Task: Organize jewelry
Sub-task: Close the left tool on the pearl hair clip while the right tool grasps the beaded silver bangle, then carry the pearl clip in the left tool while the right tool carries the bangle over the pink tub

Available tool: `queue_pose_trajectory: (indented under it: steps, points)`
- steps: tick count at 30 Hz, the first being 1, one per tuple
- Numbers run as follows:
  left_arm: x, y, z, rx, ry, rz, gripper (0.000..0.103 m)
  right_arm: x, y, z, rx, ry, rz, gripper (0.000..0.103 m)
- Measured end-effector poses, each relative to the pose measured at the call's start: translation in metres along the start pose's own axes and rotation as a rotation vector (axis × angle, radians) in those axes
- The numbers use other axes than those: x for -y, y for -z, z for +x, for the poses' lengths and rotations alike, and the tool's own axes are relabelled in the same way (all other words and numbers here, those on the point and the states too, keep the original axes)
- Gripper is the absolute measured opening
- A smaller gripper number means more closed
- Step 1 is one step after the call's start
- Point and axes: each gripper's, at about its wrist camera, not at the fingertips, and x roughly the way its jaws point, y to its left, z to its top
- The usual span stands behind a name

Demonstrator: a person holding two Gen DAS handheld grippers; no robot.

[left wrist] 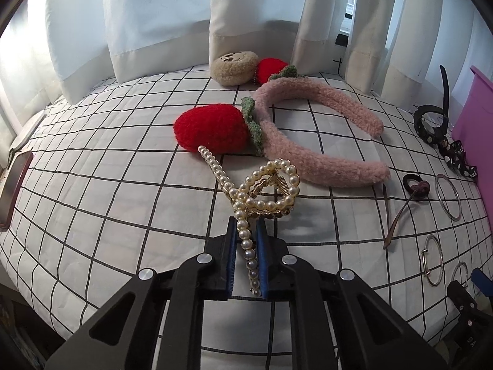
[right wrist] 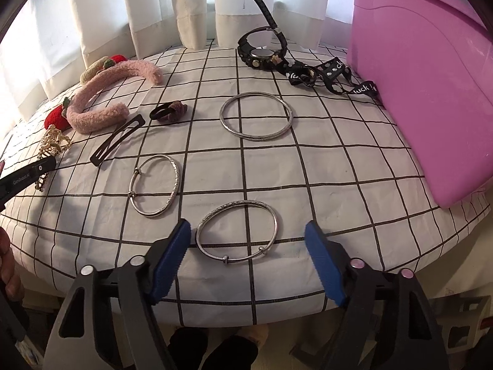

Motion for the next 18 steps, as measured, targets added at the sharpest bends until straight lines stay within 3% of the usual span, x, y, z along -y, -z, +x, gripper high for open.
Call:
queue_pose_trajectory:
  steps: [1,13,18]
  points:
    - [-0.002,0.000,-0.001,-0.001,0.006,-0.006,0.009,-0.003,-0.001,-0.001,0.001,-0.005,-0.014,0.053]
    - [-0.019,0.002,-0.013,-0.016,0.022,-0.019,0.008,0.003,-0.003,-0.005,-0.005,-0.003,0.027,0.052]
    - [-0.020,-0.005,-0.026,0.014,0.027,-0.002,0.008,0.003,-0.011,-0.015,0.018,-0.001,0.030,0.052]
